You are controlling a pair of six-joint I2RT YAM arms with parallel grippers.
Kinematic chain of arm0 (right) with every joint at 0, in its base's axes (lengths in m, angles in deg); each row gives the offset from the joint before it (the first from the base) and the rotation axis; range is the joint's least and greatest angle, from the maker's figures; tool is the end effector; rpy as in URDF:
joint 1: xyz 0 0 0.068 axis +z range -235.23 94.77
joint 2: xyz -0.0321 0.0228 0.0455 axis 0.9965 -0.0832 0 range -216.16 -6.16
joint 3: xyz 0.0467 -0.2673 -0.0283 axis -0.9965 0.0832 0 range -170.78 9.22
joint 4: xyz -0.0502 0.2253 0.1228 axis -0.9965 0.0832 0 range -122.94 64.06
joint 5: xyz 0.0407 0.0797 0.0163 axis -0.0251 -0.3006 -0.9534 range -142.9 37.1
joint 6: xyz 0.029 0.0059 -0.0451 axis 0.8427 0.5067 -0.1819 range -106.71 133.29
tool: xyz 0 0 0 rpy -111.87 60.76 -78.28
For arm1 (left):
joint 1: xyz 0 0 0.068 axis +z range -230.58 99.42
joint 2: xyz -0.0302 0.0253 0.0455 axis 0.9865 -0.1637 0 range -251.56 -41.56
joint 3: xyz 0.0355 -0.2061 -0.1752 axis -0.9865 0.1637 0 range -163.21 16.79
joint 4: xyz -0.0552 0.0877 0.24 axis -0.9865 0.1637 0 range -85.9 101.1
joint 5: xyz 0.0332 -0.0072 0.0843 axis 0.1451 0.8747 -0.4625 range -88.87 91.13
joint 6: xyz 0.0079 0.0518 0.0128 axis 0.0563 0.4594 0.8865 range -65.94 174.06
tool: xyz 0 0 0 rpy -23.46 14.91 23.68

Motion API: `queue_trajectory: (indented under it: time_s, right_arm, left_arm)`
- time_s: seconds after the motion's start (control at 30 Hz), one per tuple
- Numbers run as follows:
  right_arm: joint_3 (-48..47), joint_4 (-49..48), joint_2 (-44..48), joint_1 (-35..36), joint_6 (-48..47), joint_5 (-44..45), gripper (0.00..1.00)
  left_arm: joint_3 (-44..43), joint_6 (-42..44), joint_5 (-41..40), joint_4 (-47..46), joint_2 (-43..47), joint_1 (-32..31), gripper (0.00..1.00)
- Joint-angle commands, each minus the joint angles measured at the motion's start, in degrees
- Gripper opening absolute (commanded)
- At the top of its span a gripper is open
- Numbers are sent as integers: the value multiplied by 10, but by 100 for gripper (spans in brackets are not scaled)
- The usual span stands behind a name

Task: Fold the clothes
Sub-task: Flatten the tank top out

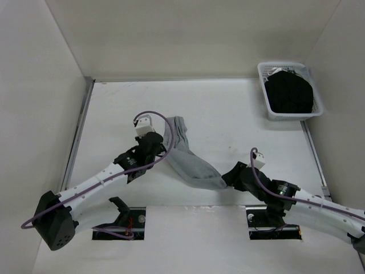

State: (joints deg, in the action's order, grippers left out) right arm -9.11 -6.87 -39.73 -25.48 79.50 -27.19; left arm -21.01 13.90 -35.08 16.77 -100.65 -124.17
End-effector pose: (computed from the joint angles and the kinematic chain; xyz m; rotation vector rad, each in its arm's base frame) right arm 0.0799 0.1062 0.1829 0.3646 2.2693 0.6847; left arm 0.1735 -0.1361 0.2495 -0.2902 2.0251 -0.2254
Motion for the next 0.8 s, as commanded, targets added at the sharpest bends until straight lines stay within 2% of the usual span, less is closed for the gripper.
queue_trajectory:
  time_s: [0.0, 0.1, 0.17, 0.27, 0.3, 0.43, 0.6, 0.77]
  right_arm:
    - [-34, 8, -8, 16, -16, -21, 52]
    - [-50, 4, -41, 29, -36, -65, 48]
    - [-56, 20, -49, 45, -34, -62, 45]
    - [-52, 33, -40, 71, -24, -53, 28]
    - [-50, 29, -36, 84, -25, -58, 26]
    - [-42, -21, -64, 125, -43, -82, 26]
    - [-44, -103, -149, 104, -75, -85, 30]
    - [-37, -149, -167, 71, -106, -94, 31]
  left_arm:
    - [-11, 18, 35, -42, 18, 41, 5]
    - [-21, 21, 68, -62, 8, 69, 5]
    - [-28, 21, 83, -66, -4, 85, 5]
    - [-32, 17, 94, -76, -16, 98, 5]
    - [-32, 16, 94, -80, -18, 102, 5]
    - [-36, 5, 100, -102, -23, 121, 5]
    - [-39, 3, 101, -110, -43, 105, 5]
    - [-31, 3, 99, -110, -36, 106, 6]
